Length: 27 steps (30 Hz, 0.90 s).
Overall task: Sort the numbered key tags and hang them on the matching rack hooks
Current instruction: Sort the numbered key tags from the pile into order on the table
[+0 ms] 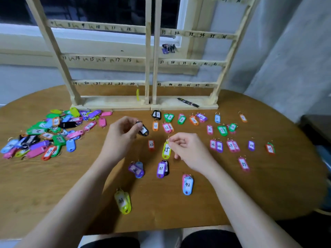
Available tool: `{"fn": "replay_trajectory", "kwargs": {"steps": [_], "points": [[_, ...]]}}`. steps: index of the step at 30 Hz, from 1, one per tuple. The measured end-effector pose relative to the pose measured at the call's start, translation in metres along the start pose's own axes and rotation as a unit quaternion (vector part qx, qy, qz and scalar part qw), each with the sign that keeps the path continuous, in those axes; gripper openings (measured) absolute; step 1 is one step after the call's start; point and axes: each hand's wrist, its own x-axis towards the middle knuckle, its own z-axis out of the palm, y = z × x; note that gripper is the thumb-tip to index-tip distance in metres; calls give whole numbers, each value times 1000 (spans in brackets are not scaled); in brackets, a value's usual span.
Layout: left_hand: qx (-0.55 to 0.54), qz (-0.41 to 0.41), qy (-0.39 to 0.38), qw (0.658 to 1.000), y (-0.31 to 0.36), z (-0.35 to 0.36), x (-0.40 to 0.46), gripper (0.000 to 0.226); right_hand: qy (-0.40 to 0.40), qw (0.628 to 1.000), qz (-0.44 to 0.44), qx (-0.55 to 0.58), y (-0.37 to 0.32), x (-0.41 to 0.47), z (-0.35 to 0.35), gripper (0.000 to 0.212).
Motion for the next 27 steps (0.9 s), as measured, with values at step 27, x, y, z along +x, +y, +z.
{"fn": "replay_trajectory", "kwargs": {"steps": [27], "points": [[51, -32, -97, 993, 29, 63, 11, 11, 162, 982, 64, -78, 62, 14, -97, 8]]}}
